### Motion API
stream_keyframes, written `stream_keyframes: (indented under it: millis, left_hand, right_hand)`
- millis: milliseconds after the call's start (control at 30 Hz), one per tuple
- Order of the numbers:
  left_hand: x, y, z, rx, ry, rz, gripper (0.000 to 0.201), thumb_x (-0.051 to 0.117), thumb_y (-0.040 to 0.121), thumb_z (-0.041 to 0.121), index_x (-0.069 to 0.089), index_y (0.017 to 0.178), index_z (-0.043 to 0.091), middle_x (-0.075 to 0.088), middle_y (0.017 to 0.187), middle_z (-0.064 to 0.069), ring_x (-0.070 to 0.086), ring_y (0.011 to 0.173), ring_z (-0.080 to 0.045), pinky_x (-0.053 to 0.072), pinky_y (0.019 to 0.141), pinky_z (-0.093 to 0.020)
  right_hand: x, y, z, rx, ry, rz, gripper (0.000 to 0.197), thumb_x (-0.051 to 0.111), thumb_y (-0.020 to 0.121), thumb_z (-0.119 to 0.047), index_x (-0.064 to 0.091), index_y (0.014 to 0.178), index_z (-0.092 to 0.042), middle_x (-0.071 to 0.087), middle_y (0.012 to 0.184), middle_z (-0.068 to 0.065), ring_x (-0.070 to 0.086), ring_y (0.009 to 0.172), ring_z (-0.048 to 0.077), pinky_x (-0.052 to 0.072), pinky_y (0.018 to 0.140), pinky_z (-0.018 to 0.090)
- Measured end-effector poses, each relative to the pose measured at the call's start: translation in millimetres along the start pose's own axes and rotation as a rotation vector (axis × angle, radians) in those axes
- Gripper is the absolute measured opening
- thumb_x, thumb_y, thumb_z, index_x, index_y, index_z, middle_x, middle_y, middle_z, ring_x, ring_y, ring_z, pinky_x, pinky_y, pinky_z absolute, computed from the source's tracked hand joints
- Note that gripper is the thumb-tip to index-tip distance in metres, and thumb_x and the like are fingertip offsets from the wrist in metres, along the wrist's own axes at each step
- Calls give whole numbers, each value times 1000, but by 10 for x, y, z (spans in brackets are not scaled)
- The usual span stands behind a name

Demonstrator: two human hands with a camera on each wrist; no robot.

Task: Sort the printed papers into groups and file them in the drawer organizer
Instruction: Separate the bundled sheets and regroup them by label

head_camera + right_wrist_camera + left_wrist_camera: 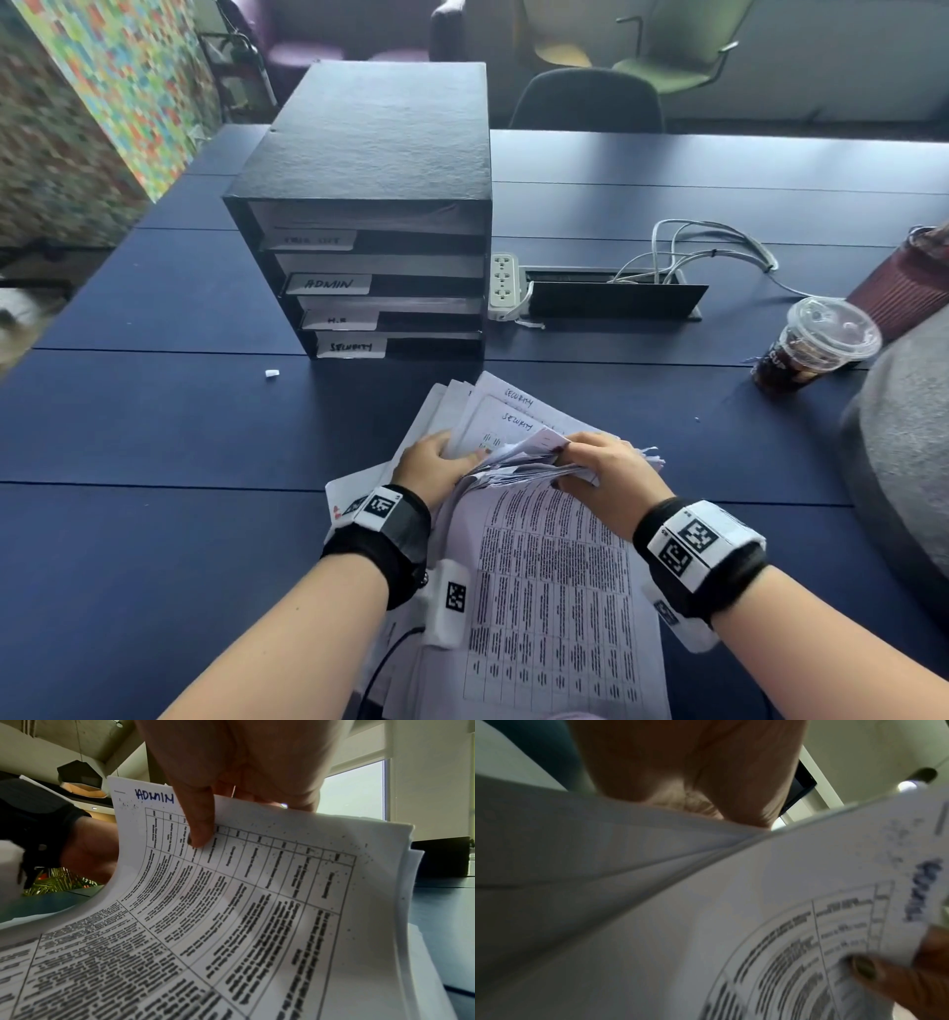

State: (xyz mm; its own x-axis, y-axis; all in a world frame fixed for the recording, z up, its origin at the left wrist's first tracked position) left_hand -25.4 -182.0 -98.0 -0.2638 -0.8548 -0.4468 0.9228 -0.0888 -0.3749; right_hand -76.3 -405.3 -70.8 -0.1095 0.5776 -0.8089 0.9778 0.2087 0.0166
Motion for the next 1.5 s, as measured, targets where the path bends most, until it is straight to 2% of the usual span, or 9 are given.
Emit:
stream_keyframes:
  millis: [133, 300, 433, 600, 800, 900, 1000, 1200, 1500]
  left_hand:
    - [38, -99, 62, -18, -31, -45, 64, 27, 95, 58, 71, 90, 12, 60, 80, 6, 54, 76, -12, 38, 71, -23]
    - [33, -71, 34, -27, 10, -1, 30, 60, 88, 40, 63, 66, 20, 57, 92, 4, 54, 94, -14, 39, 70, -13]
    - [0, -41, -17, 15, 274, 41, 35, 71, 76, 46, 64, 108, 33, 43, 135, 2, 34, 129, -19, 29, 108, -28]
    - [-29, -2, -43, -17, 210, 37, 82, 76, 71, 49, 40, 141, 25, 38, 146, -6, 35, 134, -24, 31, 111, -35]
    - [-35, -116, -21, 133, 14, 151, 67, 80, 70, 29, 48, 129, 31, 57, 107, 1, 55, 100, -15, 45, 89, -29]
    - [-11, -206, 95, 163, 12, -10, 16, 65, 71, 41, 66, 80, 27, 53, 75, -4, 52, 72, -21, 42, 68, -31]
    - [-15, -188, 111, 166, 89, -109, 29, 51, 68, 36, 53, 51, 13, 45, 68, -3, 44, 62, -14, 34, 61, -26]
    - [-65, -133, -5, 141, 86, -234, 26, 62, 76, 37, 71, 80, 13, 55, 95, 4, 50, 83, 3, 34, 70, -4]
    - [-32, 75, -192, 104, 161, -87, 26, 62, 57, 61, 64, 77, 44, 63, 107, -5, 58, 107, -23, 48, 95, -39]
  right_hand:
    - [-5, -23, 1, -18, 8, 40, 25, 75, 74, -13, 72, 98, -18, 57, 127, -6, 54, 115, 18, 40, 102, 36]
    - [-12, -58, -15, 8, 18, 62, 21, 76, 74, -12, 72, 91, -23, 39, 141, 7, 48, 115, 19, 39, 99, 35]
    - [-45, -43, -38, 68, -142, 44, 13, 77, 73, -26, 73, 85, -24, 56, 127, -1, 44, 121, 28, 31, 99, 45]
    - [-67, -35, -4, 87, -122, 18, 17, 73, 78, -27, 72, 95, -24, 56, 110, -6, 50, 111, 18, 15, 114, 43]
    - [-46, 2, -7, 69, -95, 13, 18, 72, 79, -26, 71, 97, -25, 50, 106, -9, 51, 106, 14, 14, 116, 45]
    - [-55, -2, -9, 56, -41, 8, 23, 75, 75, -21, 71, 98, -25, 54, 111, -3, 53, 103, 20, 39, 101, 43]
    - [-54, -22, -4, 67, 5, 0, 24, 76, 74, -17, 73, 97, -23, 47, 133, -1, 54, 111, 20, 42, 99, 40]
    - [-75, -16, -7, 80, -80, -2, 27, 72, 79, -26, 70, 106, -28, 57, 122, -17, 46, 110, 18, 36, 97, 36]
    - [-25, -29, 24, 34, -41, 39, 25, 75, 76, -22, 72, 100, -24, 59, 114, -18, 48, 101, 20, 41, 93, 41]
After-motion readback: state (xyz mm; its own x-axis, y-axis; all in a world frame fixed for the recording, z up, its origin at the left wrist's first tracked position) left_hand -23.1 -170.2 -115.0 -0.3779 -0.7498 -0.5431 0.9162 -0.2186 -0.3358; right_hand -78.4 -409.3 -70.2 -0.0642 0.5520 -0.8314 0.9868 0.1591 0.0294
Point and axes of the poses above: each hand's wrist, its own y-axis towards the middle knuckle, its own x-axis out of the palm, z = x × y, the point moved 1 cm from there along y, towards the middle knuckle
